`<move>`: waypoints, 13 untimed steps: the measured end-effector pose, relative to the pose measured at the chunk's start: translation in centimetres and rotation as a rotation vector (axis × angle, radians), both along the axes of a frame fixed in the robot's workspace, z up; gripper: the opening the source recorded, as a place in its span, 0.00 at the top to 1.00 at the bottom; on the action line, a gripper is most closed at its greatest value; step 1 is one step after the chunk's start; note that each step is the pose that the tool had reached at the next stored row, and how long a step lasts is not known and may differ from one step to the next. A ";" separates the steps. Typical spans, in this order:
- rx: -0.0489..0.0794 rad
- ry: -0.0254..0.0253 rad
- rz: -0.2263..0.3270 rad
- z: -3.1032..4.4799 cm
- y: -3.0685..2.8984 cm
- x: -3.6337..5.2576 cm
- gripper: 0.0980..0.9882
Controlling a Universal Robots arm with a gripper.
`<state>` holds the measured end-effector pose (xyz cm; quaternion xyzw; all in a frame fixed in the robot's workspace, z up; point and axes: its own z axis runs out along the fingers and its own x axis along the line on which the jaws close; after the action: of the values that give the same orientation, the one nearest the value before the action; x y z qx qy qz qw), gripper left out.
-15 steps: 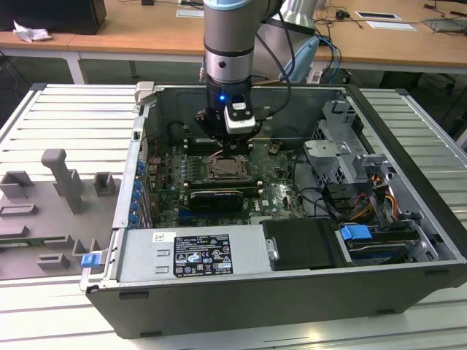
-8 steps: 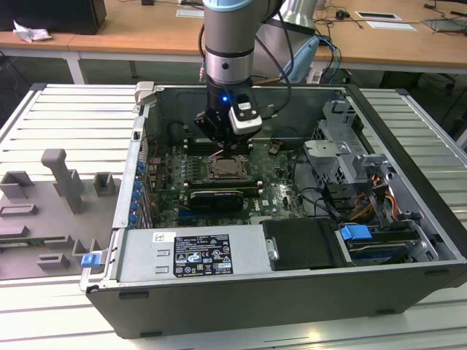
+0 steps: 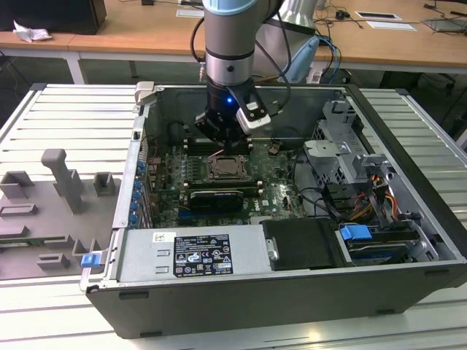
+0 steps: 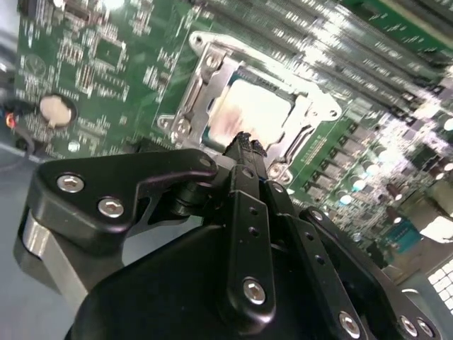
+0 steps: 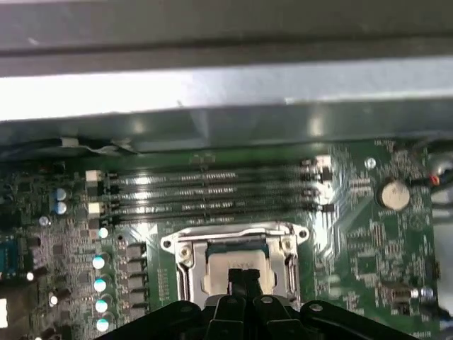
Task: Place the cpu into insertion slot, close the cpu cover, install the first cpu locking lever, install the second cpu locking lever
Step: 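Install the first cpu locking lever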
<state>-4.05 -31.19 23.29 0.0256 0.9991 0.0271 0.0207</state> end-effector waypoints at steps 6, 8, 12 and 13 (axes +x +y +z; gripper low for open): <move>0.036 -0.0035 0.014 -0.07 0.51 0.00 0.99; 0.039 -0.0074 0.014 -0.12 0.59 0.00 0.99; 0.040 -0.0093 0.044 -0.29 0.66 0.00 0.99; 0.040 -0.0089 0.072 -0.32 0.67 0.01 0.99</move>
<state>-4.05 -30.53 22.97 -0.0099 0.9985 0.0480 0.0237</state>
